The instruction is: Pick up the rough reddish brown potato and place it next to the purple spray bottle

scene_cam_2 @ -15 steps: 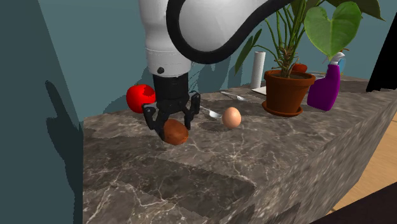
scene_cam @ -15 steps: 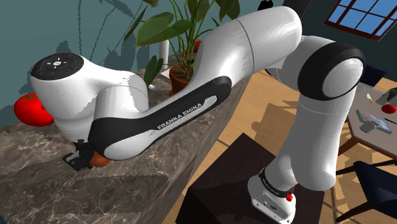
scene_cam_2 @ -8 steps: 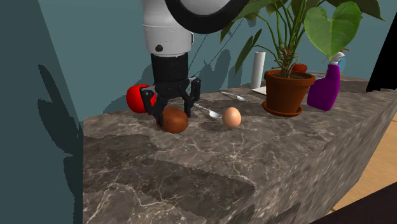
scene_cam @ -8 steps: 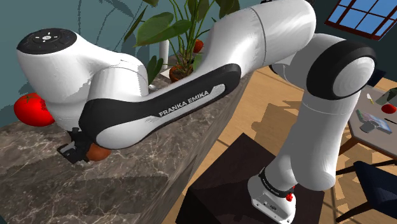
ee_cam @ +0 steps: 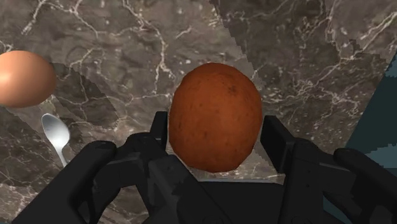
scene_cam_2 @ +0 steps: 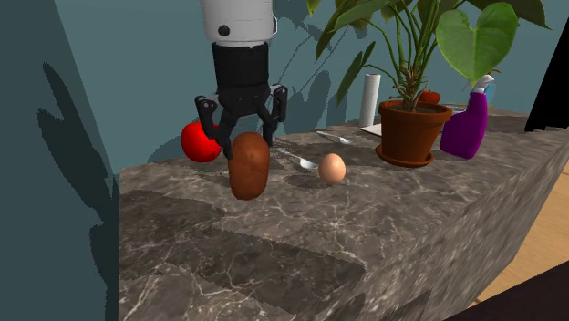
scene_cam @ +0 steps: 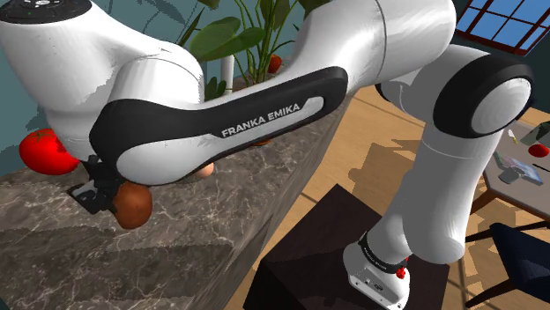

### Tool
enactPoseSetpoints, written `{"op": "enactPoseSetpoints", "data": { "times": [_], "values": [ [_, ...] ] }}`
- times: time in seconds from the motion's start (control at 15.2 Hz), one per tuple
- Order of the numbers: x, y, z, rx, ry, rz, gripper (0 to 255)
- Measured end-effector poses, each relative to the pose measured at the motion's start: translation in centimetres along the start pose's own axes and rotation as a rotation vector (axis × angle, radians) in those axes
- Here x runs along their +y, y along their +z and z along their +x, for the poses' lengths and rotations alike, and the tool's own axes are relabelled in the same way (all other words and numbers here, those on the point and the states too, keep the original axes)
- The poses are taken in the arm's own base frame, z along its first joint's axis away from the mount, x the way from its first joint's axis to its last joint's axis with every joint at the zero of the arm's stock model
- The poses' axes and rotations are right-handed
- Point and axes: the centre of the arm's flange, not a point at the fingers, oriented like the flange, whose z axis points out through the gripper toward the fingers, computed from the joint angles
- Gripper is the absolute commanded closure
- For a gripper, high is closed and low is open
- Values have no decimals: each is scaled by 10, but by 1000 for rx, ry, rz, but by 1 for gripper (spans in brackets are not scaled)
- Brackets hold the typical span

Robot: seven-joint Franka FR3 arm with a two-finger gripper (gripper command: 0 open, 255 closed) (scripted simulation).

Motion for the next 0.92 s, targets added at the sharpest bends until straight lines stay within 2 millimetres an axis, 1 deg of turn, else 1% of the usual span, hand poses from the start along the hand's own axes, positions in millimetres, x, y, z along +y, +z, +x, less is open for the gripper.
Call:
{"op": "enactPoseSetpoints", "data": {
  "times": [0.92],
  "values": [
    [5,-75,9,0,0,0,255]
  ]
}}
